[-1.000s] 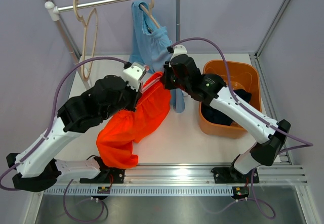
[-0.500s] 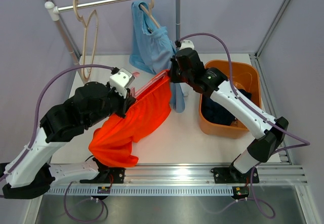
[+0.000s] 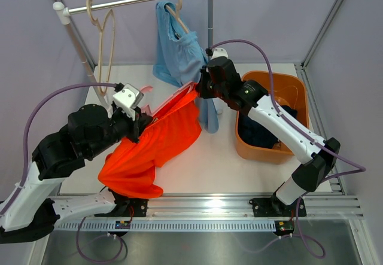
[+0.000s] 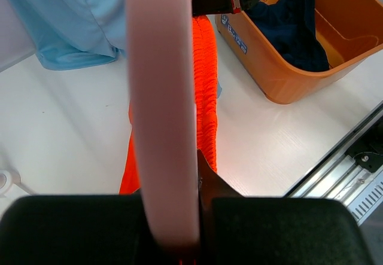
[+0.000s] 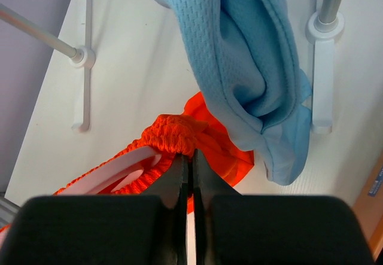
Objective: Remove the shorts from the hanger
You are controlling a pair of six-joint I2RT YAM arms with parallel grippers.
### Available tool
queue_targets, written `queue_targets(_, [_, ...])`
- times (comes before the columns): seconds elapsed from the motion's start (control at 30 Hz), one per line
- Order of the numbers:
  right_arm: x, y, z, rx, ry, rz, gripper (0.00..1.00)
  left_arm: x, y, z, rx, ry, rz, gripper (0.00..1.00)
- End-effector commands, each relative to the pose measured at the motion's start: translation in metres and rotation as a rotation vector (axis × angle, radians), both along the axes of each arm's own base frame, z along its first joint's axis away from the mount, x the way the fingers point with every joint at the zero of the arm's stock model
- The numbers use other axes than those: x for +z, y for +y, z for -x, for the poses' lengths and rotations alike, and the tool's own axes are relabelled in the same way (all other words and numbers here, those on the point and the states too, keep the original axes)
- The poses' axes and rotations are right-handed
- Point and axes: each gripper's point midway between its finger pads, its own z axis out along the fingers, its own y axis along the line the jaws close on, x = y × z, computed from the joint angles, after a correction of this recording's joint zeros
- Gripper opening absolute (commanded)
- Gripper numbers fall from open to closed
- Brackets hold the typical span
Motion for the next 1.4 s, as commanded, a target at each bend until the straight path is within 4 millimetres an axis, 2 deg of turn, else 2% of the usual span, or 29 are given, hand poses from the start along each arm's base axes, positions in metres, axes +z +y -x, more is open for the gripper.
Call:
queue_targets(0.0, [0.003, -0.03, -0.02, -0.113, -0.04, 0.022, 0.0, 0.05, 0.005, 0.008, -0.021, -0.131, 0.18, 0.0])
queue_targets(0.17, [0.002, -0.024, -0.015, -0.073, -0.03, 0.0, 0.0, 0.05, 0.0, 0.005, -0.024, -0.15, 0.215, 0.0])
queue_targets(0.37, [0.004, -0.025, -0.011, -0.068, -0.036, -0.006, 0.0, 0.056, -0.011, 0.005, -0.058, -0.167, 0.248, 0.0])
queue_targets(0.47, [0.002, -0.027, -0.011, -0.068, -0.035, 0.007, 0.0, 0.058, -0.009, 0.003, -0.042, -0.177, 0.251, 0.0])
queue_targets(0.57, [0.004, -0.02, -0.005, -0.038, -0.032, -0.014, 0.0, 0.063, -0.006, 0.0, -0.023, -0.21, 0.284, 0.0])
queue_targets(0.73, [0.015, 0.003, 0.02, 0.033, -0.049, -0.015, 0.0, 0.058, -0.008, -0.01, 0.017, -0.232, 0.289, 0.0])
queue_targets(0.8, [0.021, 0.007, 0.028, 0.048, -0.057, -0.025, 0.0, 0.058, -0.009, -0.015, 0.037, -0.239, 0.289, 0.0])
queue_targets(0.97, [0.04, 0.027, 0.061, 0.135, -0.085, -0.057, 0.0, 0.061, -0.018, -0.031, 0.084, -0.284, 0.347, 0.0])
queue_targets(1.2, [0.067, 0.042, 0.098, 0.219, -0.141, -0.083, 0.0, 0.078, -0.021, -0.053, 0.192, -0.342, 0.44, 0.0])
queue_targets(1.37, [0.072, 0.04, 0.103, 0.221, -0.16, -0.06, 0.0, 0.099, -0.013, -0.062, 0.263, -0.39, 0.484, 0.0])
